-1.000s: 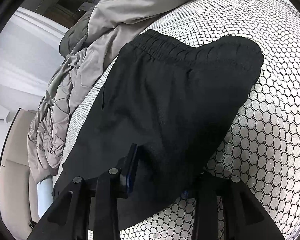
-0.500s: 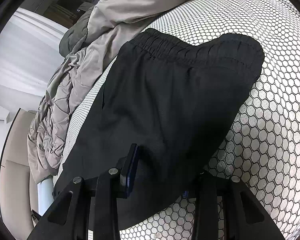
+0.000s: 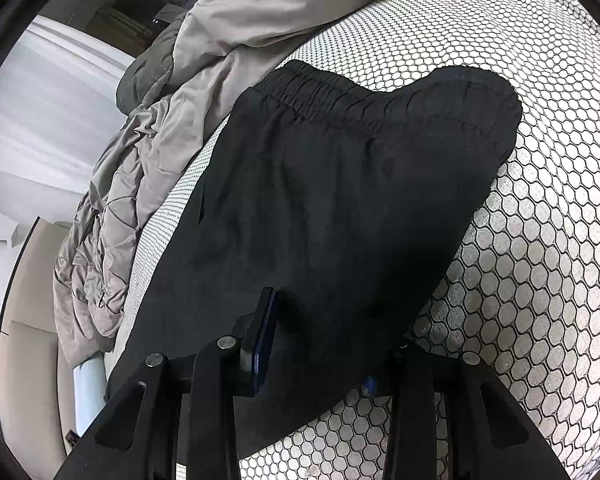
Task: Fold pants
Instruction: 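Fold the pants leg over with the left tool toward the waistband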
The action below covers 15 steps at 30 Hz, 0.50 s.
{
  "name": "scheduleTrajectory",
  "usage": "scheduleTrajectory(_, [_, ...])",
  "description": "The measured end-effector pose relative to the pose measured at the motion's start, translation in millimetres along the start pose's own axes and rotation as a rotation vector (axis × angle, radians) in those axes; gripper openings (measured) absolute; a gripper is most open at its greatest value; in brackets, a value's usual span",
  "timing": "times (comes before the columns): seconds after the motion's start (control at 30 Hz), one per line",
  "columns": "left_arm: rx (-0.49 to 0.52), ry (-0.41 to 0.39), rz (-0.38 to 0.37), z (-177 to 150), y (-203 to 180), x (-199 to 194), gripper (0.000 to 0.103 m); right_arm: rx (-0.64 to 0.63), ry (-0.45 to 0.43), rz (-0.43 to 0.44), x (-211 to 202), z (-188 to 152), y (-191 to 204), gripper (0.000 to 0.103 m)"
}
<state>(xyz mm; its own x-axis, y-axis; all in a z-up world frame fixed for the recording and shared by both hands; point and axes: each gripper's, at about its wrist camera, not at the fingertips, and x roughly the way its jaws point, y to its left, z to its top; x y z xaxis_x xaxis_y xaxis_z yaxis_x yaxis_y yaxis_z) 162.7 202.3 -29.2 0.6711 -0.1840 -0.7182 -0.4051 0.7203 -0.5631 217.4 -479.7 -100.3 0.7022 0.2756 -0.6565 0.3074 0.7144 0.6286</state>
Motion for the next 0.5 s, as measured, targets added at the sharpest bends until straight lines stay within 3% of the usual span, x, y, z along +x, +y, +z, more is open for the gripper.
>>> scheduleTrajectory(0.13, [-0.077, -0.010, 0.011, 12.4, 19.5, -1.4, 0.012, -0.003, -0.001, -0.007, 0.1, 0.6, -0.2, 0.036])
scheduleTrajectory(0.23, [-0.081, -0.038, 0.035, 20.7, 26.2, -0.2, 0.012, -0.005, -0.003, -0.014, 1.3, 1.4, 2.1, 0.036])
scheduleTrajectory(0.33, [-0.040, -0.106, 0.125, 35.0, 29.5, -1.6, 0.012, -0.011, -0.003, -0.019, 3.5, 1.5, 4.1, 0.037])
scheduleTrajectory(0.43, [-0.044, -0.126, 0.176, 45.3, 39.0, -3.8, 0.012, -0.013, -0.004, -0.020, 3.7, 1.1, 4.3, 0.037])
scheduleTrajectory(0.5, [-0.062, -0.117, 0.167, 46.6, 47.9, -7.1, 0.012, -0.009, -0.005, -0.015, 3.6, 0.5, 3.7, 0.037])
